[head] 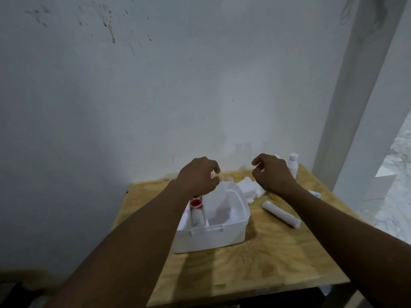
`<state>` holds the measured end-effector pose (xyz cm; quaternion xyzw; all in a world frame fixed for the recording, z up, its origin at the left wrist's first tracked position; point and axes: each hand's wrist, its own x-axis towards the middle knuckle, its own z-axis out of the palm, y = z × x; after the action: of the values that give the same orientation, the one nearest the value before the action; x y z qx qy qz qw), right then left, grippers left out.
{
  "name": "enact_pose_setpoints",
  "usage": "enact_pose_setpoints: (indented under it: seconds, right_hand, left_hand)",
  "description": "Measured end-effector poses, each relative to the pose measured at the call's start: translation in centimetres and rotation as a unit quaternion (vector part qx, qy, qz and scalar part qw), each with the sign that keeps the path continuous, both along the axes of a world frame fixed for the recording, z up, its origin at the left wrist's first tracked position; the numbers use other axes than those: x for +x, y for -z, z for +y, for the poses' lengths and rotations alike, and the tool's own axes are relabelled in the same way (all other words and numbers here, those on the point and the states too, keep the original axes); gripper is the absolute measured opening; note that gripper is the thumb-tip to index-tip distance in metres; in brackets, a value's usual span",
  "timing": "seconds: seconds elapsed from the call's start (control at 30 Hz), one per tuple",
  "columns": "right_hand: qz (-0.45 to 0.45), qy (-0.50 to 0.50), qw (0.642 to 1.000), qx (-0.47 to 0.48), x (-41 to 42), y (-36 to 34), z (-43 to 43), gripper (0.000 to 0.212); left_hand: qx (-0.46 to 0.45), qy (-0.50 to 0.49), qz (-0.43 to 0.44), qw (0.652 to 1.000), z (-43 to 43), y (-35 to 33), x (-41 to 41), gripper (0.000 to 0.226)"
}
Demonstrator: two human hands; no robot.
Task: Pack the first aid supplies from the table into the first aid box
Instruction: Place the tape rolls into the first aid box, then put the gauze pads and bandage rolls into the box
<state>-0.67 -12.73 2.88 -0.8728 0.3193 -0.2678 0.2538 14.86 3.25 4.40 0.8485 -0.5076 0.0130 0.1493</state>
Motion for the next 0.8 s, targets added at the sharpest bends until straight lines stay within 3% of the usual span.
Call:
enact_pose_setpoints:
  seconds: [0.13, 0.27, 0.5, 0.8]
  right_hand:
    - [0.094, 0.02, 0.992, 0.079, -0.5, 1.8, -2.2, 0.028]
    - [0.14, -0.001, 0.986, 0.085, -0.2, 5.2, -2.6, 0.029]
    - [0.127, -0.029, 0.985, 0.114, 0.3, 6.7, -2.4, 0.02]
    - [0.068, -0.033, 0.97, 0.231, 0.2, 6.5, -2.3, 0.011]
  left_hand:
    - [0.02, 0.032, 0.023, 0.999, -4.6, 0.5, -1.2, 0.034]
    - [0.12, 0.029, 0.049, 0.991, -8.8, 1.9, -0.9, 0.04]
    - [0.275, 0.027, 0.008, 0.961, -13.2, 2.8, -1.1, 0.056]
    - [0.261, 0.033, 0.004, 0.965, -13.3, 2.0, -0.8, 0.043]
